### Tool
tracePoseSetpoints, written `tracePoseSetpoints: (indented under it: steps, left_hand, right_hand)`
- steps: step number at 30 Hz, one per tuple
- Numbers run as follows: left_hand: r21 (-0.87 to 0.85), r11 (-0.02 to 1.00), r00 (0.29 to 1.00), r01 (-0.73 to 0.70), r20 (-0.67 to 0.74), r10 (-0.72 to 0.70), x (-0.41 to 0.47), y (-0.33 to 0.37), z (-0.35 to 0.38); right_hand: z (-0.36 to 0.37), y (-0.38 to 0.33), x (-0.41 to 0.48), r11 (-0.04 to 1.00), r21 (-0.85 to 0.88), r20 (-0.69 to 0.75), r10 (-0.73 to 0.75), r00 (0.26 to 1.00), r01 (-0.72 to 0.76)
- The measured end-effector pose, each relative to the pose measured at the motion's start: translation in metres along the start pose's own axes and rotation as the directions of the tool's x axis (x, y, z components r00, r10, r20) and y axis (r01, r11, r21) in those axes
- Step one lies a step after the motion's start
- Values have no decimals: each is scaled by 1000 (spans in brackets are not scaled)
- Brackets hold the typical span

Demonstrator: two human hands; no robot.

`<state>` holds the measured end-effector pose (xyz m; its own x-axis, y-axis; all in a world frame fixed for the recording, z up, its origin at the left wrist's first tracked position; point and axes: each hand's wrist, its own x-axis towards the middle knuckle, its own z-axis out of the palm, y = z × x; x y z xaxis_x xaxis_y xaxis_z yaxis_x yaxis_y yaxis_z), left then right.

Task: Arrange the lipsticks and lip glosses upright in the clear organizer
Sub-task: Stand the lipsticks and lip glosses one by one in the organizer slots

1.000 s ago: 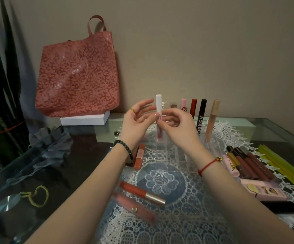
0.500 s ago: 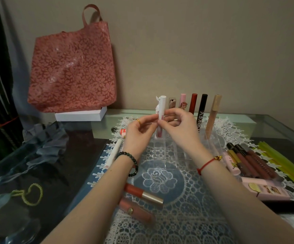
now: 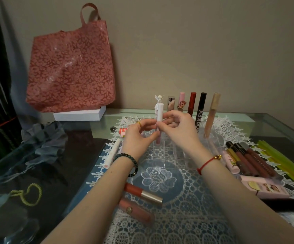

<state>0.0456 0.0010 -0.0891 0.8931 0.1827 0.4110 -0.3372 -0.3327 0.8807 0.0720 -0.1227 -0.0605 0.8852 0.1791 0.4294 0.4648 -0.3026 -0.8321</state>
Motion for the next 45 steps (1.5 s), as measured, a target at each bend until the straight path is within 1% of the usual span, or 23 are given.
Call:
tracePoseSetpoints:
  steps: [12,30,45]
  left_hand:
    - [17,999,999,-30,-11,31,0,-3,0]
    - [14,1000,1000,-25,-9,25,2,-6,1]
    - [24,999,999,-40,-1,40,0,-3,0]
  right_hand:
    - [-2,3,2,1000,-15,23,-5,1000,6]
    - [0,5,2,1000,-27,0,-9,1000,9]
    - [-4,3,1,999,-50,35,-7,999,8]
